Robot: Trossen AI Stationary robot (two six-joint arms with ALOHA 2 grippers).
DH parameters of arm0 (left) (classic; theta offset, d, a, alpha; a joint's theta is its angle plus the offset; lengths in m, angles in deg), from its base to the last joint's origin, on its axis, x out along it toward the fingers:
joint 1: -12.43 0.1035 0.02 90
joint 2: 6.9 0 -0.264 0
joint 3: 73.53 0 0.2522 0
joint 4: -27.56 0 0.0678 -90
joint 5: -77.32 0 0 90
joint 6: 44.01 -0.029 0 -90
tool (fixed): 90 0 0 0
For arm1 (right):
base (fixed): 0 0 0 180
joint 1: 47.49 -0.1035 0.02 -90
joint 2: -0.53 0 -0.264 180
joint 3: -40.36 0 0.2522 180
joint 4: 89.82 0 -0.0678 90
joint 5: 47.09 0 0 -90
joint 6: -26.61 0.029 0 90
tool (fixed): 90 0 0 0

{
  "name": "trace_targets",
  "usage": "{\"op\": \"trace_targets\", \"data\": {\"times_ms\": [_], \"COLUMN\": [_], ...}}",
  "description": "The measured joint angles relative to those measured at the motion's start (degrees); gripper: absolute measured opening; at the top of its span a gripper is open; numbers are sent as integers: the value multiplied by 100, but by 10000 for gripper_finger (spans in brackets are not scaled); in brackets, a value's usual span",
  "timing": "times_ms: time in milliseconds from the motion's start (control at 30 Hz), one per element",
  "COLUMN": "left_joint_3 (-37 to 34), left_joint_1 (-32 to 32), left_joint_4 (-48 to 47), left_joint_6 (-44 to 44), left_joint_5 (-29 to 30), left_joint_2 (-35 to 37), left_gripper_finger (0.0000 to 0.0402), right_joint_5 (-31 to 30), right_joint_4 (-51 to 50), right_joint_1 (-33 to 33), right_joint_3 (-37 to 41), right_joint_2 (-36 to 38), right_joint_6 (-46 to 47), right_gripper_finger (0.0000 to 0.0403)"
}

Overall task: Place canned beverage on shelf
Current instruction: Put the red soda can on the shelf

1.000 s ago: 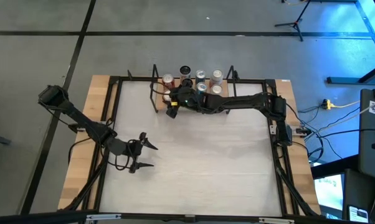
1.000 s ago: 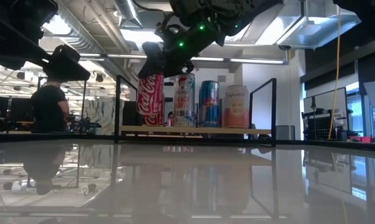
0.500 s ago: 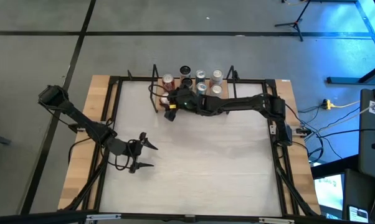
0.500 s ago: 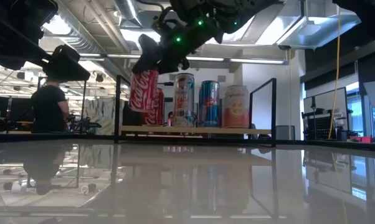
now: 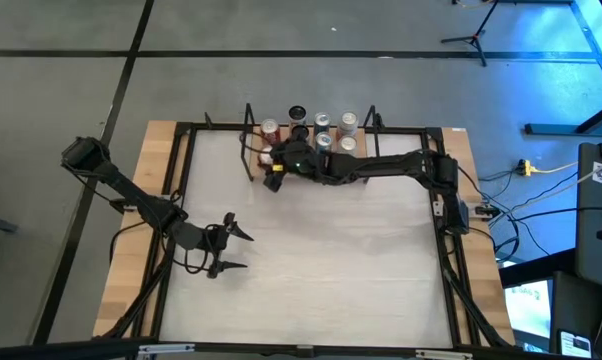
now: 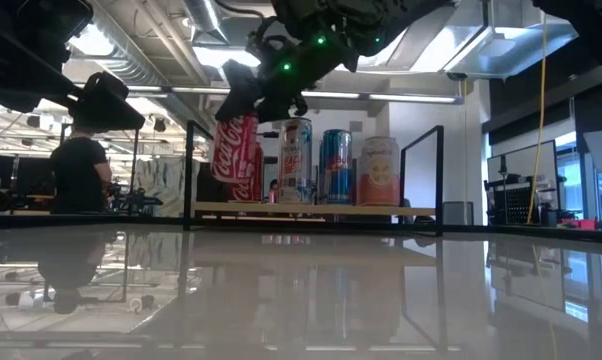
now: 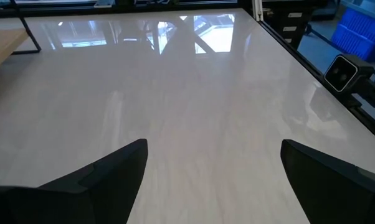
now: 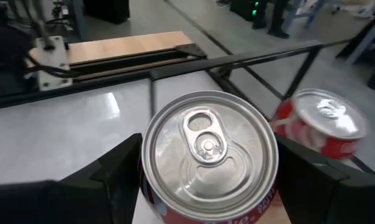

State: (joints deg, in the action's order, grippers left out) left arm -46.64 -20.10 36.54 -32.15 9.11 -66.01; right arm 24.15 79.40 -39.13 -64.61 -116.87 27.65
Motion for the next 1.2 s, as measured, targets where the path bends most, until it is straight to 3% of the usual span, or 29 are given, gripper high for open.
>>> {"op": "trace_targets", "data": {"times_ms": [433, 767, 1200], "left_joint_3": [0, 0, 0], "left_joint_1": [0, 0, -1], "left_joint_4": [3, 4, 35], "left_joint_6": [0, 0, 0], "left_joint_5": [-33, -45, -44], "left_joint_2": [0, 0, 0], "left_gripper_finger": [357, 357, 357], "right_joint_5": [-154, -125, -416], "right_joint_4": [47, 63, 151], "right_joint_1": [-5, -7, -3], "right_joint_3": [43, 36, 38], "right_joint_2": [-255, -361, -374], "right_joint_6": [19, 11, -3], "right_gripper_finger": [286, 320, 325]}}
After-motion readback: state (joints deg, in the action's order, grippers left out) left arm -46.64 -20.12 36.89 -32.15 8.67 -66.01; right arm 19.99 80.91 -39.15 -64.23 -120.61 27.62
